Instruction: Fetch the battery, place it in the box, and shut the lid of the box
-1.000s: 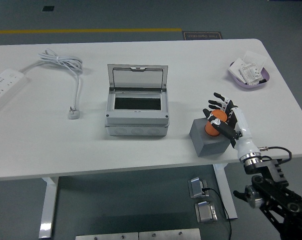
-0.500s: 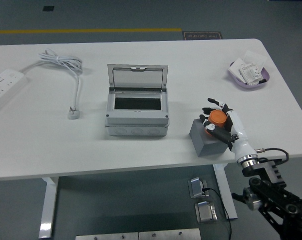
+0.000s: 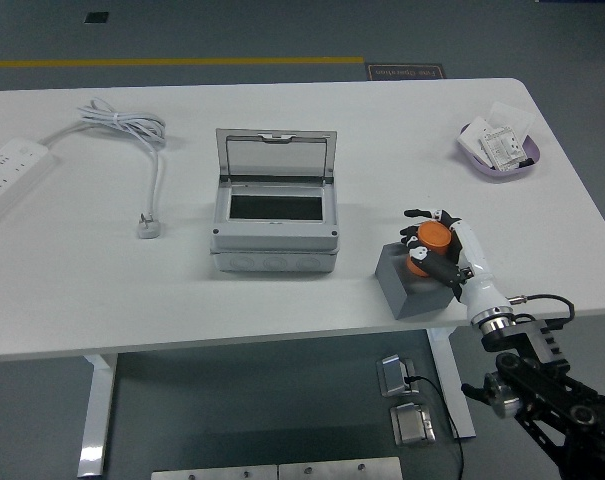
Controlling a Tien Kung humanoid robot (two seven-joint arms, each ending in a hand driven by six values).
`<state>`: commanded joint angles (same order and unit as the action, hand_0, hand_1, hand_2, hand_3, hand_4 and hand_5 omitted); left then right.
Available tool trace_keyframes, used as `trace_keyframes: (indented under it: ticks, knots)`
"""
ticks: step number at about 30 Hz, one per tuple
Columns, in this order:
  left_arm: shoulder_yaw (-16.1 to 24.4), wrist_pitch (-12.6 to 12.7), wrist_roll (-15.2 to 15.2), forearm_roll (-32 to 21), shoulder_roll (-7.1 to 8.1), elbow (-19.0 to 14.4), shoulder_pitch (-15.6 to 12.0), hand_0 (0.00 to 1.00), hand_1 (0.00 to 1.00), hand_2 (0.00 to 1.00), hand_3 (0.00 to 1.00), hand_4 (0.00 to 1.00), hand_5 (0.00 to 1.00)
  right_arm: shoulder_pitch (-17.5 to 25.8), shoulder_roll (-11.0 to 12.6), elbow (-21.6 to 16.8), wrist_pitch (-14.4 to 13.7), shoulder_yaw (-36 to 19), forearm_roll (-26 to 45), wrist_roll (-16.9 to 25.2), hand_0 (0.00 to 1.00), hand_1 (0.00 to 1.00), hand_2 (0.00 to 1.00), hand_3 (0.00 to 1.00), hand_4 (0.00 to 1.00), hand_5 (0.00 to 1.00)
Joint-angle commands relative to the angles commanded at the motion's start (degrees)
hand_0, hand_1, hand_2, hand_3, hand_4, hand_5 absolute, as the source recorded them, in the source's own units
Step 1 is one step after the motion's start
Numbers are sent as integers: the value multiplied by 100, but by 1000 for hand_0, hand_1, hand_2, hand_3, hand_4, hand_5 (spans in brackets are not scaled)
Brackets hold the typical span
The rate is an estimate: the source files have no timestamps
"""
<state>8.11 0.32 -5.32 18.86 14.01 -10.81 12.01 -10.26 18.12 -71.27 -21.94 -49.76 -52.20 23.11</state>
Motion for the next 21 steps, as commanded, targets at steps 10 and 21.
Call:
trace_keyframes:
  ticks: [10,21]
  knots:
    - [5,2,20,-23,21,-2,-1,569,689,562,624,522,164,-88,5,-10,-154,-80,-47,23,236,293,351,327,2,2]
    - [327,-13,-77,321,18,8,-17,569,690,564,625,524,160,-665,143,-93,-447,-241,-878,-383,205,215,246,265,2,2]
